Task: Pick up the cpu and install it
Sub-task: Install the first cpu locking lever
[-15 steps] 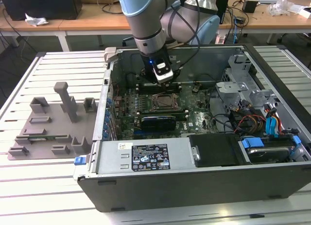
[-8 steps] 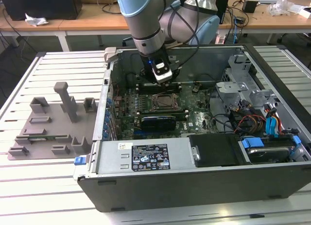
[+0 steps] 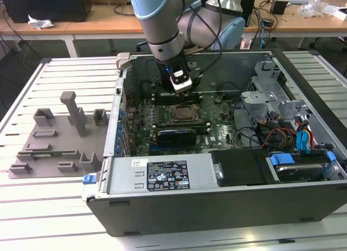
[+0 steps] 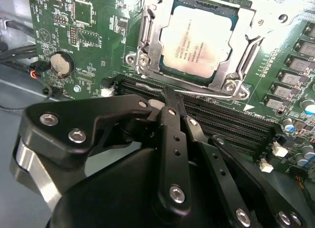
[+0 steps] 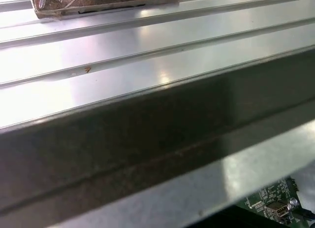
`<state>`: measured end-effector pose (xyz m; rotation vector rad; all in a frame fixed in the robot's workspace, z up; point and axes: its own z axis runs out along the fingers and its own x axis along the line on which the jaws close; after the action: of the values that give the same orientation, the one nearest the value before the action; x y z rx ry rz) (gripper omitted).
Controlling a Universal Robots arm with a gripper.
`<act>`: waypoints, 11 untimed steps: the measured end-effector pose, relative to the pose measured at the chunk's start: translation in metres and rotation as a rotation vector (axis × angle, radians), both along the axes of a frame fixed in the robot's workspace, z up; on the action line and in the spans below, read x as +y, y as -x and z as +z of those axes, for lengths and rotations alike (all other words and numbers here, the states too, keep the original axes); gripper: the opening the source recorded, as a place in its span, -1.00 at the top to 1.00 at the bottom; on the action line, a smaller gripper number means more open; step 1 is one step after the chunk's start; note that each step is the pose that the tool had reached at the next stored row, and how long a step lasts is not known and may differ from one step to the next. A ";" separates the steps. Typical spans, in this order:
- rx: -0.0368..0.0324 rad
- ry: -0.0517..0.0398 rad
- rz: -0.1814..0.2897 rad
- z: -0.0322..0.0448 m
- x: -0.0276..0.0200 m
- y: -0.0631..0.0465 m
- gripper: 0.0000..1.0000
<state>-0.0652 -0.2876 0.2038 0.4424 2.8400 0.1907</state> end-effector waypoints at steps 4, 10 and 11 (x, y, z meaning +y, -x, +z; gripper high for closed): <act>0.0002 0.0031 0.001 -0.0013 -0.0017 0.000 0.79; 0.0003 0.0113 0.004 -0.0034 -0.0047 0.000 0.79; 0.0004 0.0117 0.004 -0.0034 -0.0048 0.000 0.79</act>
<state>-0.0654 -0.2924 0.2004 0.4348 2.8410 0.1746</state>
